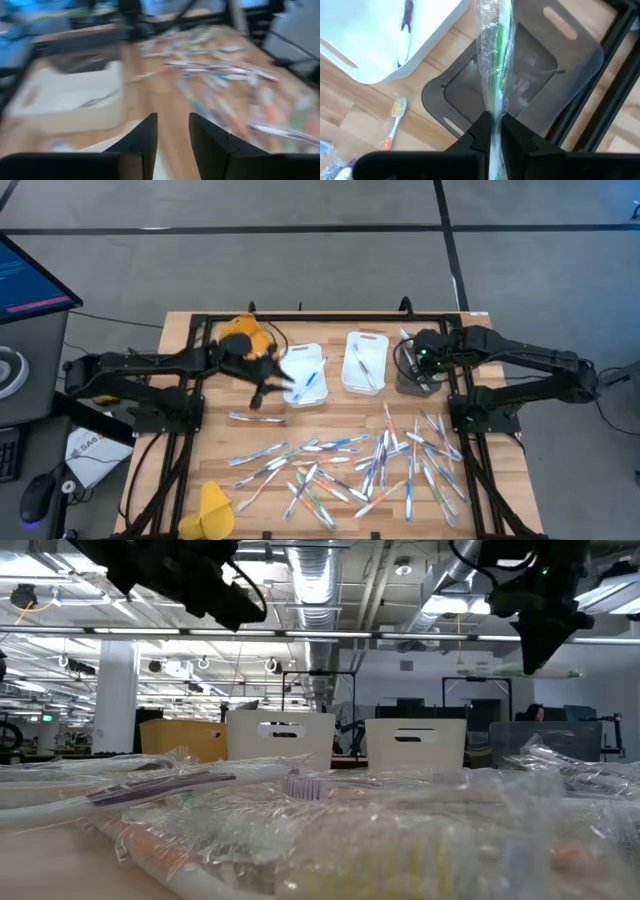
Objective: Pick & Place Toothbrushes
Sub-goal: Put the green toothbrush into the black bin
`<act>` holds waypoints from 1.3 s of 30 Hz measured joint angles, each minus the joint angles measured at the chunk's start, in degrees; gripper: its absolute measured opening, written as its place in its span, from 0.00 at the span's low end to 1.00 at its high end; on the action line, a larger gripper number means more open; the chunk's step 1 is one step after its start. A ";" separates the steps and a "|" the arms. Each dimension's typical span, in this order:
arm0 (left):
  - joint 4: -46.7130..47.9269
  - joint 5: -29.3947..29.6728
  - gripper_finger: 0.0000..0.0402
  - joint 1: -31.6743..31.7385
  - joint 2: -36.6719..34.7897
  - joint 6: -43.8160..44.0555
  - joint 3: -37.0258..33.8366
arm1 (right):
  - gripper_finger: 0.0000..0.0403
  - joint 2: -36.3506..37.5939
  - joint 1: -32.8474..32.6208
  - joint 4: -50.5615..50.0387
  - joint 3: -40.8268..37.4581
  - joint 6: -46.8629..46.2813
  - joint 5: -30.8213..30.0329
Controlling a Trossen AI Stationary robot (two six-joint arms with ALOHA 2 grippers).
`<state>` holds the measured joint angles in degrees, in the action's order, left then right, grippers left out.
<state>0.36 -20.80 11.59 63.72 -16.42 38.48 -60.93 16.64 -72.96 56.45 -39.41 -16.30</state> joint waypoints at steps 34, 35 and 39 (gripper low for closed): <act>0.63 10.38 0.26 -21.70 0.42 18.36 0.00 | 0.12 -24.98 2.88 -2.86 0.02 -3.82 -0.50; 0.61 11.09 0.26 -21.88 0.42 18.43 0.00 | 0.13 -25.18 3.14 -2.88 0.02 -3.60 -0.74; 0.37 14.38 0.26 -22.77 0.42 18.44 0.00 | 0.15 -25.27 3.90 -4.10 0.02 -3.04 -2.19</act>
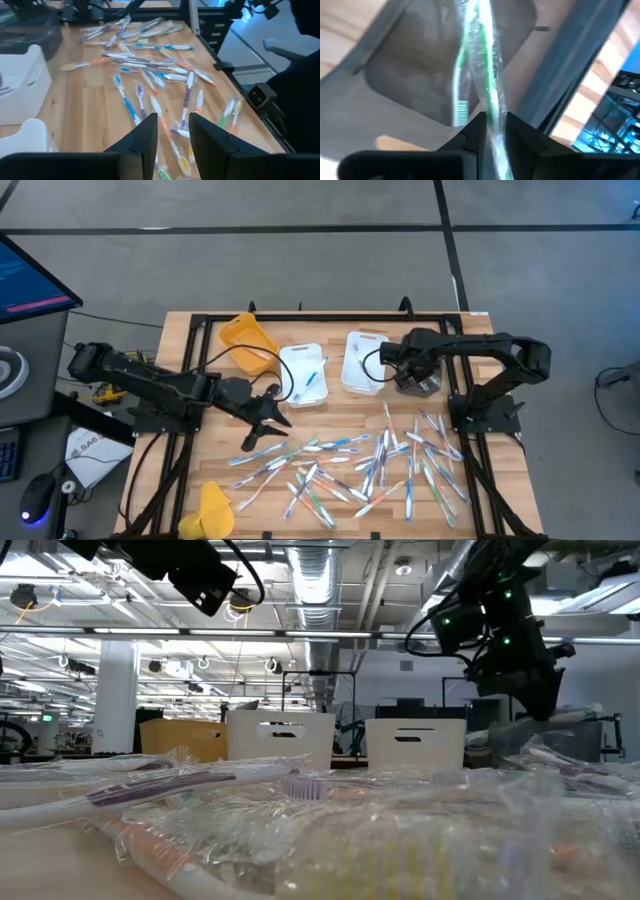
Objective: Pick & Place Toothbrushes
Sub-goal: Put the green toothbrush into the black bin
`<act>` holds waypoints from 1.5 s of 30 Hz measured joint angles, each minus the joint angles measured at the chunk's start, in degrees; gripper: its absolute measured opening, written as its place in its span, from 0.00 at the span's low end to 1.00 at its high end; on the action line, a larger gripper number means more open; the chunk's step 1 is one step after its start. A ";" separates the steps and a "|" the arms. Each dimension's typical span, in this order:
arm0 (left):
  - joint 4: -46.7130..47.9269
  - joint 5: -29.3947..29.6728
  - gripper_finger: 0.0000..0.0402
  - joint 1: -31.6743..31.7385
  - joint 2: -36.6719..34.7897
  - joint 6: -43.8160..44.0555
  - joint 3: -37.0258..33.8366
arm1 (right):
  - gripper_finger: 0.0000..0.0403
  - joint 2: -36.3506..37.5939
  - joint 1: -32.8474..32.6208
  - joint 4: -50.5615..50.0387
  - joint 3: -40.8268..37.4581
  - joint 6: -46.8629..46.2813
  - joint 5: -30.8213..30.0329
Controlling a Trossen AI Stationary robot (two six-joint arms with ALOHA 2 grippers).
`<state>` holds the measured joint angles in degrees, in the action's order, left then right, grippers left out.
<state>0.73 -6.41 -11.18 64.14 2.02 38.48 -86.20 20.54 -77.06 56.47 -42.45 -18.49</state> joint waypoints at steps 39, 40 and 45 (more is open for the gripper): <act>-4.33 8.58 0.26 -8.52 0.00 7.51 -6.47 | 0.15 6.72 -1.75 0.42 0.02 5.84 -2.55; -4.33 8.57 0.26 -8.52 0.00 7.37 -6.47 | 0.15 6.76 -2.00 1.31 0.02 7.68 -2.57; -4.68 8.59 0.26 -8.52 0.00 7.28 -6.47 | 0.15 5.89 -2.37 5.30 0.02 15.69 -2.55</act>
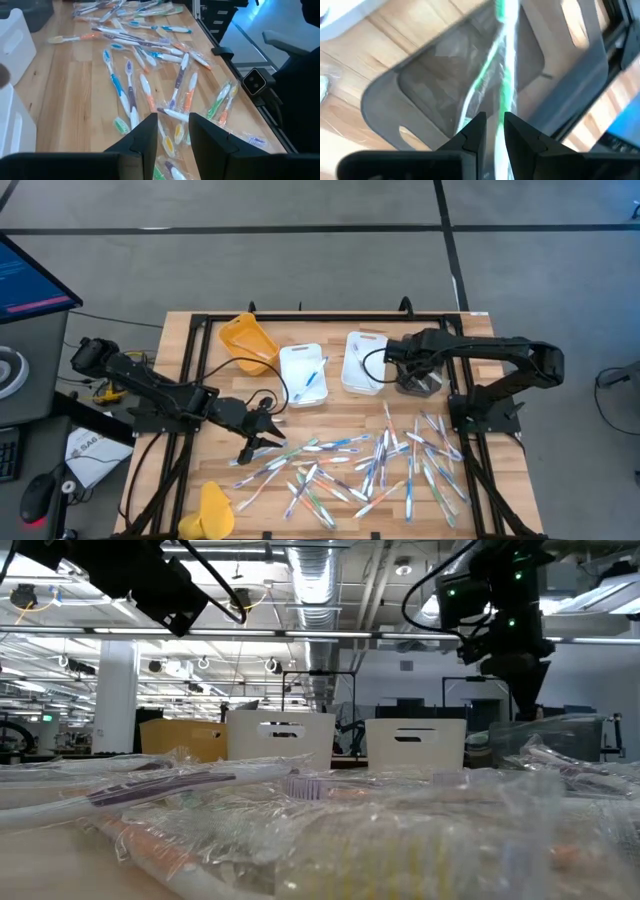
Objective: Pick & Place Toothbrushes
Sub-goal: Put the green toothbrush into the black bin
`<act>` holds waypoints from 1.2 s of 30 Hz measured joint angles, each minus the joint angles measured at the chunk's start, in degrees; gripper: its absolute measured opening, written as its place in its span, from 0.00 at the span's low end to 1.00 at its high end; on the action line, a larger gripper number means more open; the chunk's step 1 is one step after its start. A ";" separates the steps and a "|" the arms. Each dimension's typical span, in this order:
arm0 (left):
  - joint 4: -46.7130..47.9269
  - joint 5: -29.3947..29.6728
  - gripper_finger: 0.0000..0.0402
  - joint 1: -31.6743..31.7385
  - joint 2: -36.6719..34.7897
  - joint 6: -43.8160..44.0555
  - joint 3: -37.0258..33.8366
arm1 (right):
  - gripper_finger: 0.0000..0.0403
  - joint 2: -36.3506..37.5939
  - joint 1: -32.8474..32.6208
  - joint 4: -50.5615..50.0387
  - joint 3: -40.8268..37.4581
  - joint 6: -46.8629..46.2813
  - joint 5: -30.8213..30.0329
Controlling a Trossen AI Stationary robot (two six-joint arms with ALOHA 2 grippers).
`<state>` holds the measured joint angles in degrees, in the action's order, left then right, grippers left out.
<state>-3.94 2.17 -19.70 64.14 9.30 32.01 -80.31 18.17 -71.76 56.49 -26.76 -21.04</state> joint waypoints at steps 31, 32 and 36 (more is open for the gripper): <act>-0.04 -0.02 0.26 0.00 0.00 -0.02 0.00 | 0.15 -13.77 7.54 10.92 0.00 10.12 1.70; -0.02 -0.02 0.26 0.00 0.00 -0.02 0.00 | 0.15 -13.78 7.81 10.92 0.00 9.53 1.43; -0.02 -0.02 0.26 0.00 0.00 -0.02 0.00 | 0.15 -13.06 8.80 11.04 0.00 7.53 1.07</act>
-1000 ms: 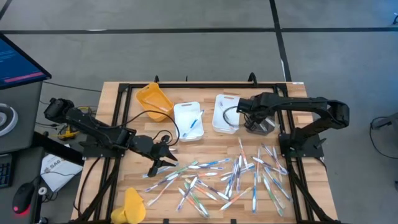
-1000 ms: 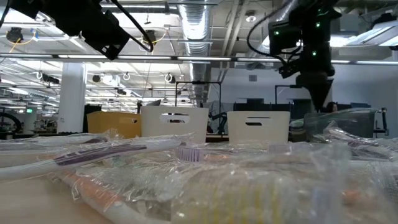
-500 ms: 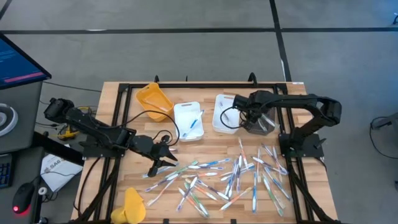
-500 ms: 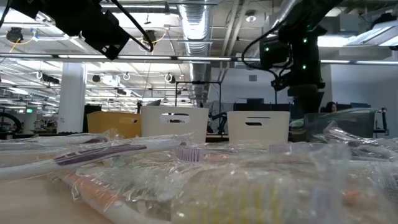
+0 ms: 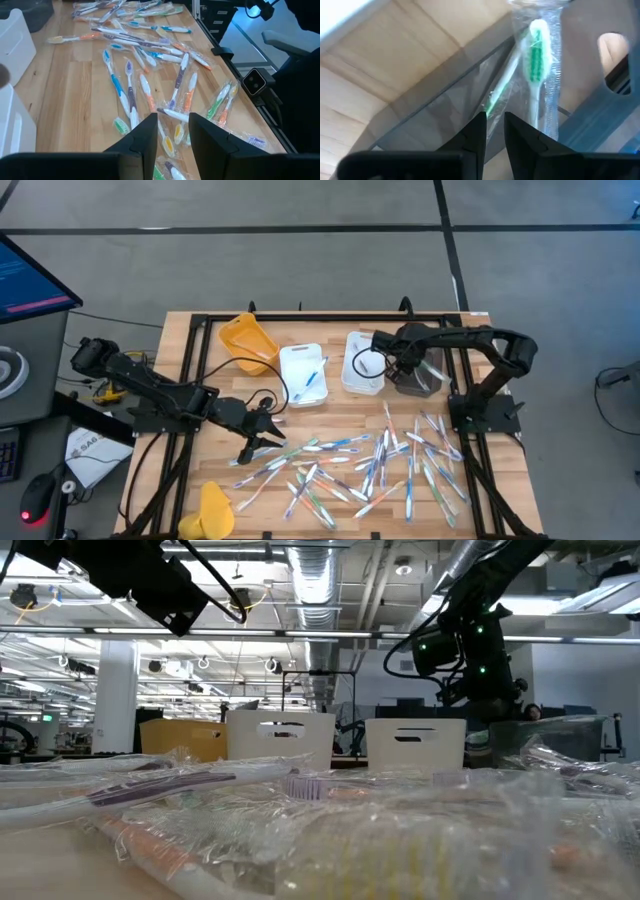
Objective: Pick & Place Toothbrushes
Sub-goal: Put the green toothbrush into the black bin
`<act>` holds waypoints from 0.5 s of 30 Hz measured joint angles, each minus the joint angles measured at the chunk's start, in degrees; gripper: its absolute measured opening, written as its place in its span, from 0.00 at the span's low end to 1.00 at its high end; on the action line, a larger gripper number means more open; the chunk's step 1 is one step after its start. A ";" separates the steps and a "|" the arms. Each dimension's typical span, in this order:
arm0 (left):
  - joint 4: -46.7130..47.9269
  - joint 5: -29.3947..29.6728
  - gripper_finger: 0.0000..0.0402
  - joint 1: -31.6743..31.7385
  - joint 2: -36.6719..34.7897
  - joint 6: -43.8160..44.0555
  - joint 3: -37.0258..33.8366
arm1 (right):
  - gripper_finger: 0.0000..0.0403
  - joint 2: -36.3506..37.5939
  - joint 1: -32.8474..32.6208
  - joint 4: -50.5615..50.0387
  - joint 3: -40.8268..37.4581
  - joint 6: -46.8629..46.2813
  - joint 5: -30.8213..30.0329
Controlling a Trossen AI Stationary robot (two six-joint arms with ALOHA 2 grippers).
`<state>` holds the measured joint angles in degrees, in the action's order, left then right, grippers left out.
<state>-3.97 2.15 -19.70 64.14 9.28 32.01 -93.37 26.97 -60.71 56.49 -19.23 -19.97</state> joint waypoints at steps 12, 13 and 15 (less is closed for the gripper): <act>0.04 0.00 0.26 0.00 0.00 0.00 0.02 | 0.15 0.82 0.21 1.74 0.00 -1.41 -1.05; 0.04 0.00 0.26 0.00 0.00 0.00 0.02 | 0.15 0.82 0.21 2.06 0.00 -1.39 -1.41; 0.04 0.00 0.26 0.00 0.00 0.00 0.02 | 0.15 0.82 0.21 2.83 0.00 -1.91 -2.42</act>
<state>-3.92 2.15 -19.70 64.14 9.28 32.03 -92.55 27.18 -57.88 56.49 -21.14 -22.40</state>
